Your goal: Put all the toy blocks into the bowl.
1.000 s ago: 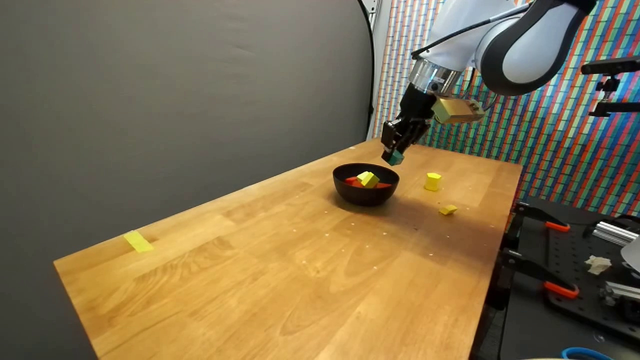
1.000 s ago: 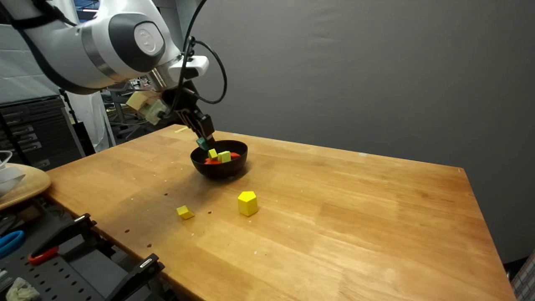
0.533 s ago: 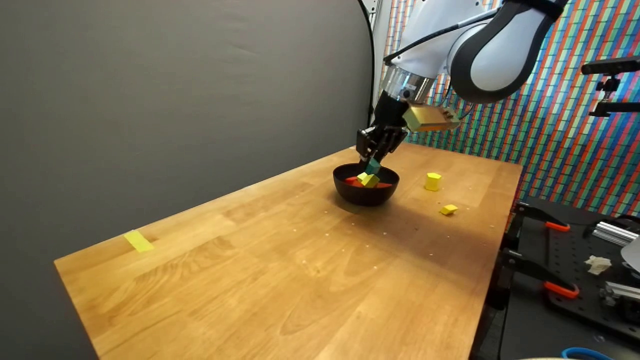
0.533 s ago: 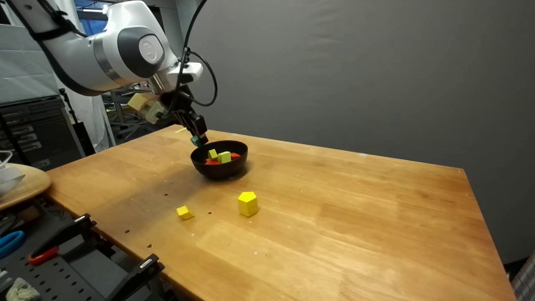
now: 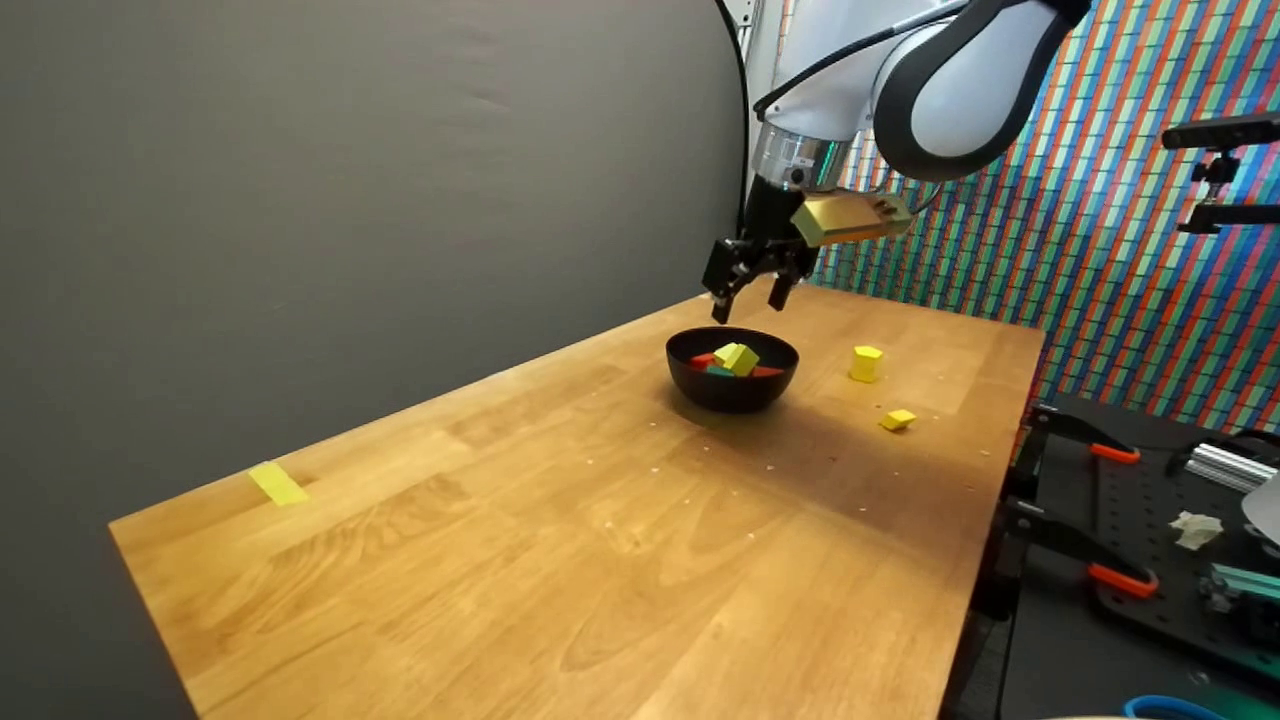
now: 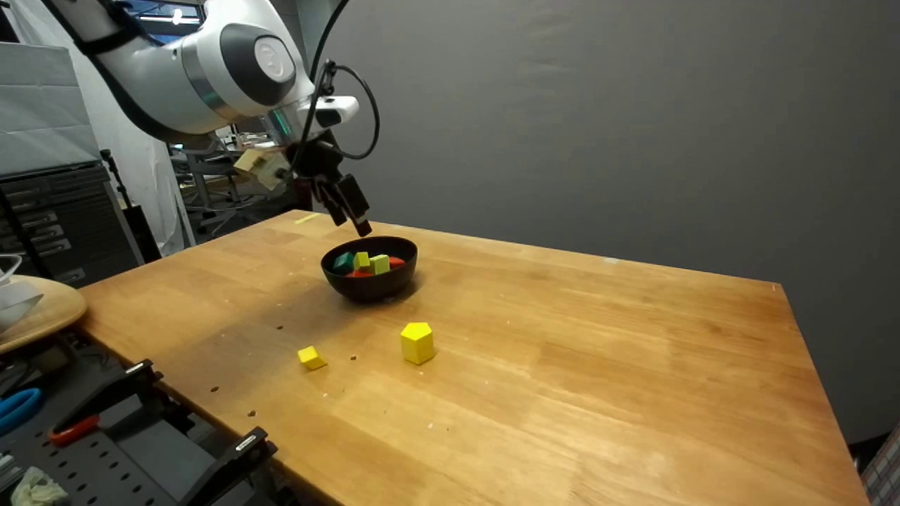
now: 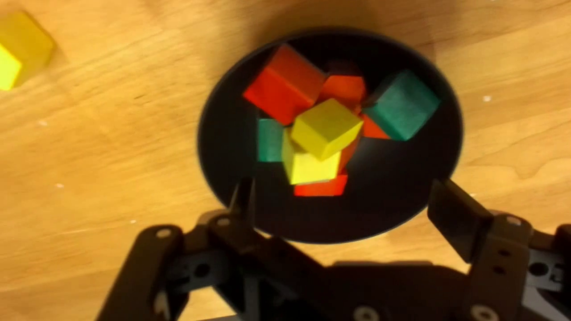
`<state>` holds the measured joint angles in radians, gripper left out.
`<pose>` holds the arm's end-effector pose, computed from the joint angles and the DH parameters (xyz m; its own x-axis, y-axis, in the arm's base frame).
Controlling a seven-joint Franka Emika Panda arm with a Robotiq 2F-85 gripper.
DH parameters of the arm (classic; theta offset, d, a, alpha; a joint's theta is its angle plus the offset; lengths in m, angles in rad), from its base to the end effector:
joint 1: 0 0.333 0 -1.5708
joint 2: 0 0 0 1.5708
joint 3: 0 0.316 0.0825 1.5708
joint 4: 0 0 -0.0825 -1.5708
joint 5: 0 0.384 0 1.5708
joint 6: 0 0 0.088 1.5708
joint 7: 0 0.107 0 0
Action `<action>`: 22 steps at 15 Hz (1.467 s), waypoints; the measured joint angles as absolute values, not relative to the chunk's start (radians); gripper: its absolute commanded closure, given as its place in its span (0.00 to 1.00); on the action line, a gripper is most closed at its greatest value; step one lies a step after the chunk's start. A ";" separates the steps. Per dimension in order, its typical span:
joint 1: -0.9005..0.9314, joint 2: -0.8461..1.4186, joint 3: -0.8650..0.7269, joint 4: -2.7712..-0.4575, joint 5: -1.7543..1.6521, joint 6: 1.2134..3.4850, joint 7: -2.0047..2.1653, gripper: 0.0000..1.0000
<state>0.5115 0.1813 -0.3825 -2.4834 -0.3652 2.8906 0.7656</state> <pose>0.4886 0.0814 0.2445 0.9212 -0.2577 0.2914 -0.2808 -0.9589 0.0396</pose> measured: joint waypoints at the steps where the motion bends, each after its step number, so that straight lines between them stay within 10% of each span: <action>1: 0.522 0.157 -0.426 -2.488 -0.428 2.858 0.807 0.00; 7: 0.510 0.030 -0.562 -2.564 -0.640 2.733 0.945 0.00; 22: 0.137 0.011 -0.180 -2.685 -0.426 2.715 0.444 0.00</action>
